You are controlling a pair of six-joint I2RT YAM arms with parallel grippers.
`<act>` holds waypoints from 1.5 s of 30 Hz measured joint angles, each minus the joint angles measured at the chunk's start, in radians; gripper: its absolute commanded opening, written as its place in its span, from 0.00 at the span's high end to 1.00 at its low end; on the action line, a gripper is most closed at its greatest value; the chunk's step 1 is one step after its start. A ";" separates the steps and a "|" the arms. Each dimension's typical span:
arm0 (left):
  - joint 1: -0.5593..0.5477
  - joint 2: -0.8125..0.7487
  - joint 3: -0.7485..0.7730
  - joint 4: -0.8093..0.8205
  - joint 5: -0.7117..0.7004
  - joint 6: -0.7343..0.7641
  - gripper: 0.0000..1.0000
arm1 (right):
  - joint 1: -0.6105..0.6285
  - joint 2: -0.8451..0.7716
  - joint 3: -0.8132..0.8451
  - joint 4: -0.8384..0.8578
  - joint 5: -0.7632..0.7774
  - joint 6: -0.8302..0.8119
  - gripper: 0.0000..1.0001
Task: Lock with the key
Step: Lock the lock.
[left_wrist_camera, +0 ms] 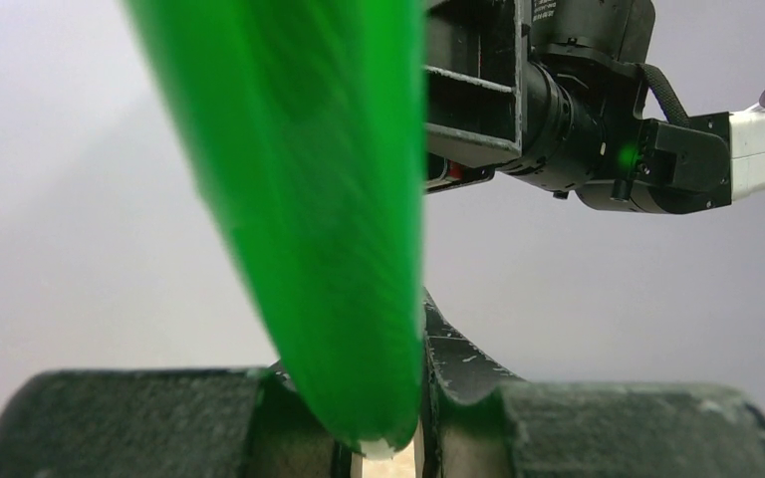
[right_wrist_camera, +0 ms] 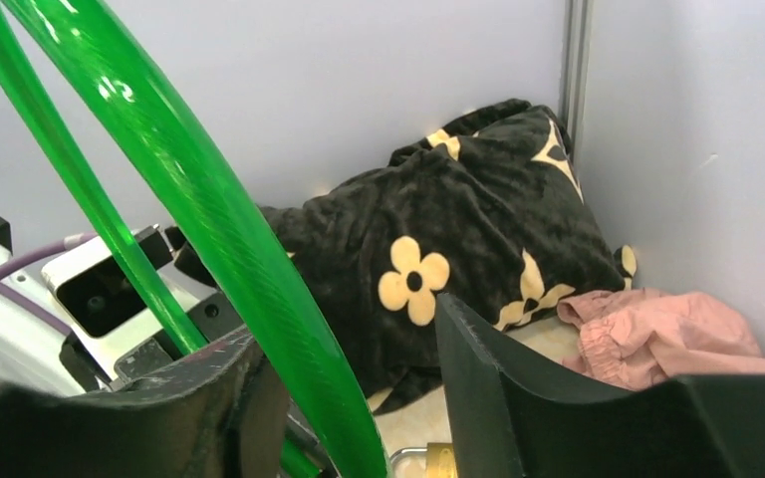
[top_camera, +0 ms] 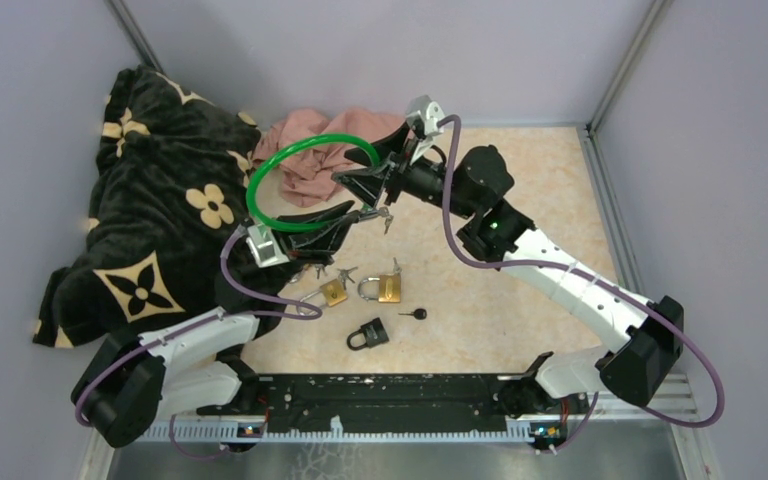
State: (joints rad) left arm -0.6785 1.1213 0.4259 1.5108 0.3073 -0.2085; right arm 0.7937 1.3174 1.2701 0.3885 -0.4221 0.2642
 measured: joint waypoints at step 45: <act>0.000 -0.013 0.000 0.000 -0.080 -0.042 1.00 | -0.311 0.012 -0.171 -0.011 -0.586 0.377 0.57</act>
State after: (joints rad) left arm -0.6785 1.1088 0.4255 1.5112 0.2272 -0.2504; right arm 0.4824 1.3293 1.0992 0.3779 -1.0077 0.6411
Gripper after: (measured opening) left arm 0.224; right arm 0.546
